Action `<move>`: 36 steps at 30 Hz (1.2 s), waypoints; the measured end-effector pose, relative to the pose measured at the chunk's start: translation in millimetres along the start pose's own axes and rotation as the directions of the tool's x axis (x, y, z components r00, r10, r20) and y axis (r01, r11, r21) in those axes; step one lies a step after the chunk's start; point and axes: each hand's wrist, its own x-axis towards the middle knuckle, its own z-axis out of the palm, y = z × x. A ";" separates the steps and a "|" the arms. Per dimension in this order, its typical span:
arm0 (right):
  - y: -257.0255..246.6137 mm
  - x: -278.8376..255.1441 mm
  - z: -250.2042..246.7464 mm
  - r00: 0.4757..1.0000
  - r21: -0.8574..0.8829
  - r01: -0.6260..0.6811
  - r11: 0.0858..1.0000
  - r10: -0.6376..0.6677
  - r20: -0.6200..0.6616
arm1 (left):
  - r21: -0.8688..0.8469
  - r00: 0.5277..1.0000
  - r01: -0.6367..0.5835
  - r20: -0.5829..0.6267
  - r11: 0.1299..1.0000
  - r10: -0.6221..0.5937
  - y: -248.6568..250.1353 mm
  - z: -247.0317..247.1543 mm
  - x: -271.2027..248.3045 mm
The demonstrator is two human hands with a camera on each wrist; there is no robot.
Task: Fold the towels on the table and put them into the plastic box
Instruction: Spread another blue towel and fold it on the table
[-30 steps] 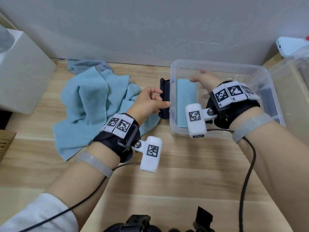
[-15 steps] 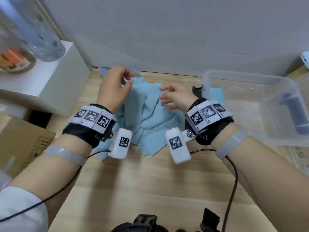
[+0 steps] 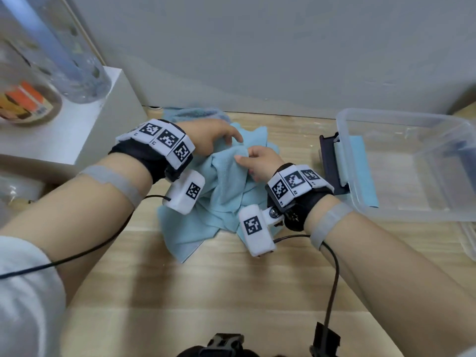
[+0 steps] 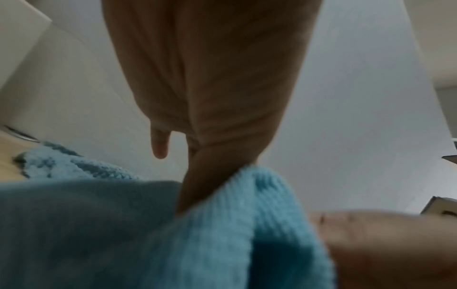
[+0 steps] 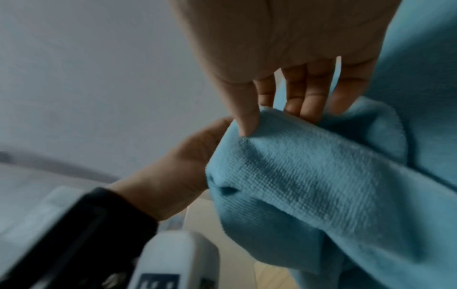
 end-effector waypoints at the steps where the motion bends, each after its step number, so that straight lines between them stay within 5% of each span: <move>1: -4.8 -3.0 -0.4 0.999 -0.007 0.045 0.999 -0.045 -0.002 | 0.011 0.999 -0.014 -0.037 1.000 0.014 -1.7 1.5 -1.1; 5: -30.7 -31.2 -10.9 0.956 0.040 0.289 0.956 -0.291 0.045 | 0.061 0.986 -0.081 -0.142 0.995 0.089 14.1 -4.0 -15.0; 8: -48.9 -63.1 -29.8 0.906 0.029 0.422 0.906 -0.422 0.034 | -0.058 0.951 -0.137 -0.287 0.989 0.114 35.1 -13.8 -34.7; 16: -65.4 -138.7 -109.4 0.722 0.090 0.688 0.720 -0.667 -0.181 | -0.448 0.746 -0.189 -0.644 0.874 -0.169 75.7 -25.6 -99.1; 21: -45.8 -165.8 -143.1 0.727 -0.179 0.625 0.760 -0.650 -0.221 | -0.552 0.576 -0.344 -0.763 0.759 -0.294 92.9 -7.6 -121.0; 26: -18.5 -175.2 -171.1 0.781 -0.593 0.383 0.708 -0.591 -0.202 | -0.551 0.456 -0.457 -0.819 0.698 -0.348 112.1 4.5 -137.7; 31: -4.9 -181.7 -185.3 0.726 -0.588 0.313 0.746 -0.587 -0.358 | -0.529 0.335 -0.497 -0.848 0.688 -0.411 117.7 8.6 -151.2; 36: -8.5 -194.6 -189.6 0.669 -0.474 0.395 0.787 -0.600 -0.438 | -0.479 0.197 -0.624 -0.861 0.618 -0.469 121.3 8.9 -168.9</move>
